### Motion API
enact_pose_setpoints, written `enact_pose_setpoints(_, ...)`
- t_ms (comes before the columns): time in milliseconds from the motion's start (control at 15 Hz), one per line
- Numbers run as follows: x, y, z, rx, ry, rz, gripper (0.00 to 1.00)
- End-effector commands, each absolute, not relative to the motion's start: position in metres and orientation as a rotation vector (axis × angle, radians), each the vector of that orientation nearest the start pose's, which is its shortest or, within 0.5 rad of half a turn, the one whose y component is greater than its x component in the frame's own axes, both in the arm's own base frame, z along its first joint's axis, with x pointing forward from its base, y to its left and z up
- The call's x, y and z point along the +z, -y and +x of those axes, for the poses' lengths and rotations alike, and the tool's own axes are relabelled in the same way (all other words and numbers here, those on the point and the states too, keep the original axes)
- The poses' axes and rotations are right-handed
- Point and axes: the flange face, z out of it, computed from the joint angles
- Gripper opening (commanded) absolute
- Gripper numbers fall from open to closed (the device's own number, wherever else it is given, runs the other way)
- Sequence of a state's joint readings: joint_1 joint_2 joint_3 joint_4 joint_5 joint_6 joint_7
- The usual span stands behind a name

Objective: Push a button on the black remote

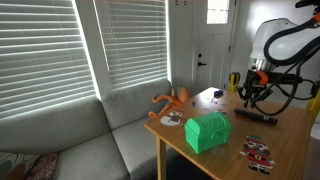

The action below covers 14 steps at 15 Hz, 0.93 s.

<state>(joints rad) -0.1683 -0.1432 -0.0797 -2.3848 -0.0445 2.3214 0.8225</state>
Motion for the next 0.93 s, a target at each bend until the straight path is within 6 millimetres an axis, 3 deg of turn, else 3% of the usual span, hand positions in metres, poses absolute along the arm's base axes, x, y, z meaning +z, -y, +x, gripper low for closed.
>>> enact_pose_setpoints(0, 0.404, 0.114, 0.466, -0.189, -1.452, -2.795, 0.60)
enact_pose_setpoints(400, 0.439, 0.102, 0.454, -0.261, -1.009, -3.000, 0.99)
enact_pose_setpoints(867, 0.468, 0.092, 0.429, -0.160, -0.553, -3.147, 1.00)
